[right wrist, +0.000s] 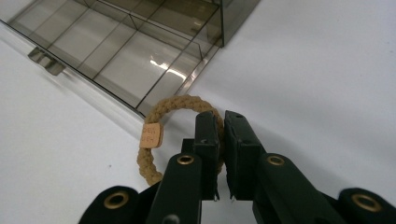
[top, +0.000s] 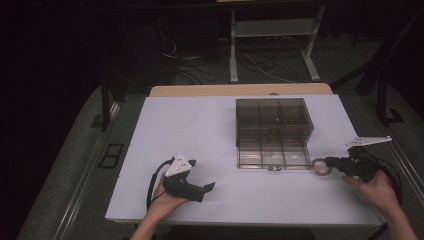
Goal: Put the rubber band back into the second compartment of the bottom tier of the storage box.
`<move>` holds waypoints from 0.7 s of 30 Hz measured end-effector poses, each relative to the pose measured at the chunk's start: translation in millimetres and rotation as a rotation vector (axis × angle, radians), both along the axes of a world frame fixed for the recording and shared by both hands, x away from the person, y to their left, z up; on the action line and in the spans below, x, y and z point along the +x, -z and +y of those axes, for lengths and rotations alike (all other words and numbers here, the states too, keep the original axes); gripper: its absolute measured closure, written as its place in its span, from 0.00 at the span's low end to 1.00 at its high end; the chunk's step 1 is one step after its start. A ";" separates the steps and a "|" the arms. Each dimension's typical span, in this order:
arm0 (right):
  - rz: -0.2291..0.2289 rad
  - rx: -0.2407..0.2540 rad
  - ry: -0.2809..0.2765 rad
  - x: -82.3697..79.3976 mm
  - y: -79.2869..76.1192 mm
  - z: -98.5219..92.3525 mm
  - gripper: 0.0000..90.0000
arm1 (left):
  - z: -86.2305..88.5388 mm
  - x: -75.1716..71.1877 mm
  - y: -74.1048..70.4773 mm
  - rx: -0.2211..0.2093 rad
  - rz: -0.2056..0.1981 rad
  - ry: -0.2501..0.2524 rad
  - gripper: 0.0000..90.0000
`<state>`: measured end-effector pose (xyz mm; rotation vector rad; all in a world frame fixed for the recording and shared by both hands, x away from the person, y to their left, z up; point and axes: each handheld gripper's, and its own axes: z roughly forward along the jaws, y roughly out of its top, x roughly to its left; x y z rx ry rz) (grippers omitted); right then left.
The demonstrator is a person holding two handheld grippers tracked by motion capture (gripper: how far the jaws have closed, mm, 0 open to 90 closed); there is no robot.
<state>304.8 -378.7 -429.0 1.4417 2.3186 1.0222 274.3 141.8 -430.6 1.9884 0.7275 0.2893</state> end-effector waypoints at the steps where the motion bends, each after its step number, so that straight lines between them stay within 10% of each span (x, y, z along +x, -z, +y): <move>1: -0.003 0.003 -0.003 -0.3 -0.9 0.1 0.92 | -0.1 -0.2 0.1 -0.002 0.002 -0.002 0.00; 21: -0.061 0.025 -0.058 -5.9 -18.1 14.1 0.92 | 0.1 -0.1 0.0 0.000 0.002 -0.003 0.00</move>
